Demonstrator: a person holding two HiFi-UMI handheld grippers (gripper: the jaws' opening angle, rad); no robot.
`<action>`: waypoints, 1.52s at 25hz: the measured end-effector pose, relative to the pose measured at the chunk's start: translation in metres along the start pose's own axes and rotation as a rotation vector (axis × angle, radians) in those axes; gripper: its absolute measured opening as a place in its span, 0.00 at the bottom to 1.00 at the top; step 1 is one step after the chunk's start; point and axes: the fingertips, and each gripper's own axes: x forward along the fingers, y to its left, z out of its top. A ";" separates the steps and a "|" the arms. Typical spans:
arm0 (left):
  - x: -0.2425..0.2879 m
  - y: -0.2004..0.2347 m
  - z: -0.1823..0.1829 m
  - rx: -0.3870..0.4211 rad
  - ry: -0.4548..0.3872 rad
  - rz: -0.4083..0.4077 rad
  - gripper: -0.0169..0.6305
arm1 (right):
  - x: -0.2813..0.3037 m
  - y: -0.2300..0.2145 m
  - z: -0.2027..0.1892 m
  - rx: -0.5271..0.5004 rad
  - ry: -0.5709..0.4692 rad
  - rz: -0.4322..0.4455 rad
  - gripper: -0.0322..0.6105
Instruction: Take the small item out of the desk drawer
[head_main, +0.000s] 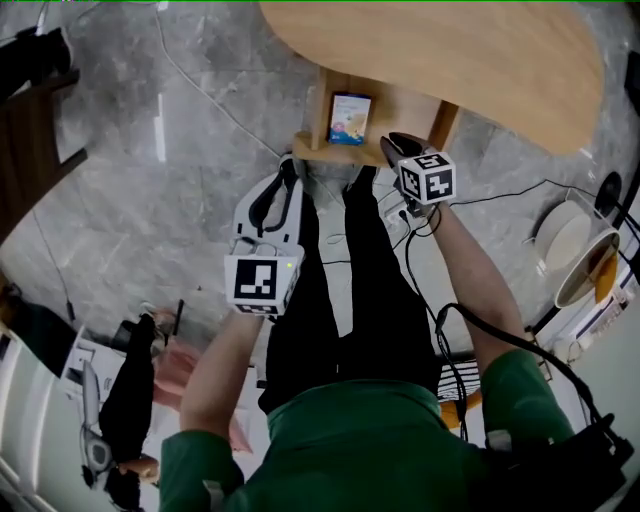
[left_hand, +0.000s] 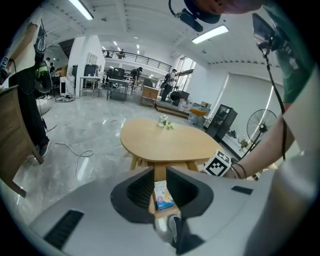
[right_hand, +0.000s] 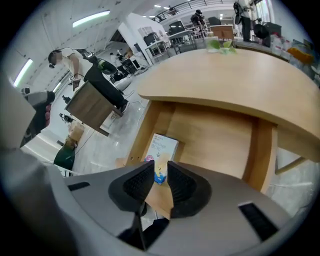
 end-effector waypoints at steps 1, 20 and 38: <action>0.004 0.001 -0.005 0.002 0.008 -0.006 0.16 | 0.008 -0.003 -0.003 0.012 0.009 0.002 0.20; 0.019 0.025 -0.047 -0.111 0.047 -0.002 0.16 | 0.110 -0.019 -0.026 0.003 0.189 0.046 0.27; 0.024 0.017 -0.037 -0.127 0.029 -0.009 0.16 | 0.099 0.001 -0.001 0.027 0.116 0.160 0.11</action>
